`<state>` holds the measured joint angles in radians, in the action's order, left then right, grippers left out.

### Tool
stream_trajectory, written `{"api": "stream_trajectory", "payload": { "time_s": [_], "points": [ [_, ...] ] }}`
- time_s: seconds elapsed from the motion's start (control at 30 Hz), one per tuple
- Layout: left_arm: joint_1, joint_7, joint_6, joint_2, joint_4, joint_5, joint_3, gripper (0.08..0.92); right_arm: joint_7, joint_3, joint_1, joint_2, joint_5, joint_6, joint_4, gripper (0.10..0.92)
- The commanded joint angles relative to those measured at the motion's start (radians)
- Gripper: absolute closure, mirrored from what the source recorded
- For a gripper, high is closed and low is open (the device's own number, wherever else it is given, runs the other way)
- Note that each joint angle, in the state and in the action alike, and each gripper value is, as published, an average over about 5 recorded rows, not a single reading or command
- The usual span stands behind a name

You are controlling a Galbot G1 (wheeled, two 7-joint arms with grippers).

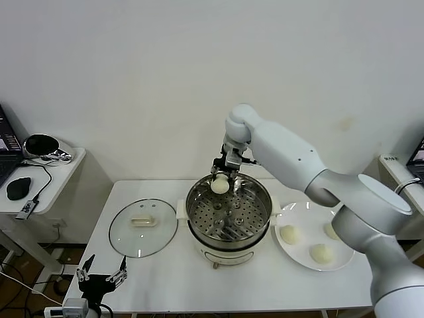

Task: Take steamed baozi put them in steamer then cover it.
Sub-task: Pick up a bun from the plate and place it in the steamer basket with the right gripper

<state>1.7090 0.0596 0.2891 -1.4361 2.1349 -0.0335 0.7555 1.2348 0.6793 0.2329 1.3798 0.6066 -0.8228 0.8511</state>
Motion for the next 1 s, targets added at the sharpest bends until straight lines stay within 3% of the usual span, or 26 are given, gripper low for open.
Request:
{"api": "stream_trajectory", "payload": {
  "time_s": [0.03,0.53,0.7,0.87,1.0],
  "points": [
    [-0.002,0.0,0.0,0.0,-0.008,0.0,-0.001,0.177,-0.035,-0.013,-0.03,0.018,0.059,-0.006,-0.017,0.533],
    [-0.013,0.001,0.001,-0.001,-0.023,-0.002,-0.004,0.177,-0.046,-0.02,-0.059,0.007,0.068,-0.005,-0.025,0.531],
    [-0.012,0.001,0.001,-0.003,-0.025,-0.002,-0.005,0.177,-0.063,-0.012,-0.05,-0.002,0.032,-0.001,-0.016,0.415],
    [-0.013,0.001,0.001,-0.004,-0.029,-0.001,-0.007,0.177,0.054,0.002,-0.013,-0.036,-0.088,0.079,0.057,0.264],
    [-0.013,0.001,0.001,-0.006,-0.028,0.0,-0.007,0.177,0.114,0.014,0.026,-0.08,-0.222,0.149,0.126,0.208]
  ]
}}
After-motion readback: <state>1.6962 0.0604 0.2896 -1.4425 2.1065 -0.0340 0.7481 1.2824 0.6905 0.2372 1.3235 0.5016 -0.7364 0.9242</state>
